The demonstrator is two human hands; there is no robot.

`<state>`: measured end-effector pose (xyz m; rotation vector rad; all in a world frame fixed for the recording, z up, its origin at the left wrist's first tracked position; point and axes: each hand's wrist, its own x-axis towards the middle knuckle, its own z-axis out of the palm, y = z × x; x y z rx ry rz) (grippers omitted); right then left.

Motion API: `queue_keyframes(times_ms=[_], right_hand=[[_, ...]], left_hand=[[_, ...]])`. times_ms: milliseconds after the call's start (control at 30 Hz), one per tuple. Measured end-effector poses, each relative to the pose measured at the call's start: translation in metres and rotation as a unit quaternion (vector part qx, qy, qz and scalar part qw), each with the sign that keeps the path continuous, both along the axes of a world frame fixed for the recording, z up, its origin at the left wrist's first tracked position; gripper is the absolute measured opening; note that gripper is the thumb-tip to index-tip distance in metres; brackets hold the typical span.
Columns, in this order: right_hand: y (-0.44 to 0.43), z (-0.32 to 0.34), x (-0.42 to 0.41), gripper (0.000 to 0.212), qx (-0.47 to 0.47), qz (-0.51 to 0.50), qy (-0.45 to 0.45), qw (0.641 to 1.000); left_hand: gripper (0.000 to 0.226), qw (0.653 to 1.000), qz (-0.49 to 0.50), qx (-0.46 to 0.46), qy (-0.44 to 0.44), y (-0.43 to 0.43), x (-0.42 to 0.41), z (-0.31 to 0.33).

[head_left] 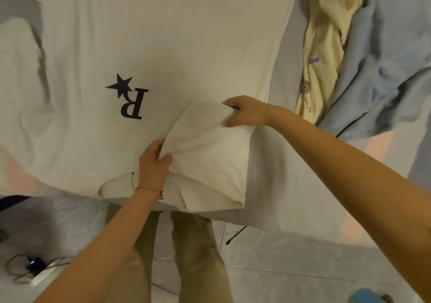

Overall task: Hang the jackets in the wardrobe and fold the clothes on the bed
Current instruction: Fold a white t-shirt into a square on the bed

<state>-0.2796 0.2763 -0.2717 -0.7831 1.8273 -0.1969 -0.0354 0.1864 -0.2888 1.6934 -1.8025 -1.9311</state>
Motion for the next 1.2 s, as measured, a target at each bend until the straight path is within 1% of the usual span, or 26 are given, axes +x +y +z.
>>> queue_keyframes(times_ms=[100, 167, 200, 333, 400, 467, 500, 533, 600, 633, 667, 700, 733, 767, 800, 833, 867, 900, 933, 967, 1000, 1033, 1067, 1100, 1167, 1200], right_hand=[[-0.015, -0.007, 0.016, 0.045, 0.001, 0.006, 0.045, 0.999], [-0.028, -0.012, 0.027, 0.042, -0.023, -0.019, 0.052, 0.998], [-0.028, -0.015, 0.028, 0.040, -0.037, -0.048, 0.053, 0.997], [-0.032, -0.017, 0.029, 0.032, -0.078, -0.184, 0.000, 0.980], [-0.032, -0.015, 0.028, 0.027, -0.084, -0.229, -0.033, 0.969], [-0.032, -0.016, 0.030, 0.012, -0.090, -0.272, -0.055, 0.956], [-0.033, -0.018, 0.033, 0.004, -0.092, -0.290, -0.051, 0.951], [-0.034, -0.021, 0.037, 0.001, -0.088, -0.303, -0.027, 0.949], [-0.036, -0.026, 0.046, 0.003, -0.077, -0.311, 0.051, 0.946], [-0.036, -0.027, 0.052, 0.007, -0.079, -0.308, 0.118, 0.941], [-0.033, -0.027, 0.057, 0.014, -0.101, -0.291, 0.205, 0.929], [-0.029, -0.026, 0.063, 0.022, -0.151, -0.252, 0.302, 0.907], [-0.023, -0.027, 0.070, 0.029, -0.211, -0.193, 0.372, 0.883], [-0.016, -0.030, 0.077, 0.036, -0.265, -0.114, 0.398, 0.871], [-0.008, -0.034, 0.083, 0.042, -0.302, -0.012, 0.390, 0.870], [0.000, -0.041, 0.088, 0.047, -0.319, 0.099, 0.367, 0.868], [0.009, -0.049, 0.089, 0.052, -0.320, 0.193, 0.347, 0.860], [0.019, -0.053, 0.085, 0.055, -0.301, 0.251, 0.334, 0.857], [0.028, -0.057, 0.076, 0.058, -0.265, 0.268, 0.341, 0.861], [0.037, -0.062, 0.064, 0.061, -0.219, 0.255, 0.365, 0.868], [0.046, -0.066, 0.051, 0.063, -0.168, 0.222, 0.396, 0.875], [0.053, -0.069, 0.038, 0.064, -0.120, 0.181, 0.422, 0.880], [0.059, -0.070, 0.028, 0.064, -0.080, 0.142, 0.439, 0.884], [0.061, -0.070, 0.023, 0.064, -0.057, 0.108, 0.447, 0.886], [0.058, -0.063, 0.030, 0.064, -0.069, 0.042, 0.449, 0.890], [0.054, -0.058, 0.042, 0.064, -0.092, 0.016, 0.449, 0.889]], left_hand=[[0.029, 0.998, 0.035, -0.058, -0.011, 0.005, 0.014, -0.007], [0.021, 0.995, 0.036, -0.094, -0.027, 0.008, 0.021, -0.009], [0.018, 0.993, 0.030, -0.108, -0.032, 0.011, 0.021, -0.011], [0.014, 0.989, 0.102, -0.109, -0.015, 0.011, 0.027, -0.012], [0.014, 0.985, 0.120, -0.120, -0.008, 0.006, 0.030, -0.013], [0.014, 0.986, 0.117, -0.120, -0.010, 0.002, 0.032, -0.016], [0.015, 0.986, 0.114, -0.118, -0.015, 0.000, 0.032, -0.017], [0.016, 0.987, 0.109, -0.119, -0.022, 0.000, 0.033, -0.018], [0.018, 0.985, 0.088, -0.141, -0.047, 0.002, 0.032, -0.015], [0.019, 0.982, 0.066, -0.163, -0.065, 0.004, 0.030, -0.012], [0.019, 0.975, 0.028, -0.201, -0.088, 0.005, 0.028, -0.010], [0.021, 0.960, -0.028, -0.255, -0.110, 0.007, 0.026, -0.009], [0.028, 0.938, -0.099, -0.311, -0.118, 0.009, 0.023, -0.010], [0.037, 0.911, -0.181, -0.356, -0.105, 0.012, 0.020, -0.013], [0.046, 0.877, -0.269, -0.389, -0.083, 0.014, 0.016, -0.017], [0.052, 0.836, -0.352, -0.418, -0.063, 0.013, 0.012, -0.025], [0.055, 0.792, -0.419, -0.440, -0.054, 0.010, 0.007, -0.033], [0.058, 0.754, -0.472, -0.453, -0.053, 0.004, 0.002, -0.042], [0.061, 0.720, -0.517, -0.460, -0.055, -0.005, -0.004, -0.049], [0.064, 0.689, -0.550, -0.468, -0.055, -0.017, -0.009, -0.057], [0.066, 0.664, -0.573, -0.477, -0.057, -0.029, -0.015, -0.062], [0.067, 0.648, -0.582, -0.487, -0.063, -0.041, -0.021, -0.066], [0.066, 0.644, -0.579, -0.495, -0.073, -0.053, -0.027, -0.068], [0.065, 0.648, -0.568, -0.500, -0.085, -0.062, -0.034, -0.068], [0.062, 0.662, -0.546, -0.504, -0.095, -0.071, -0.046, -0.061], [0.061, 0.662, -0.540, -0.514, -0.077, -0.070, -0.052, -0.056]])
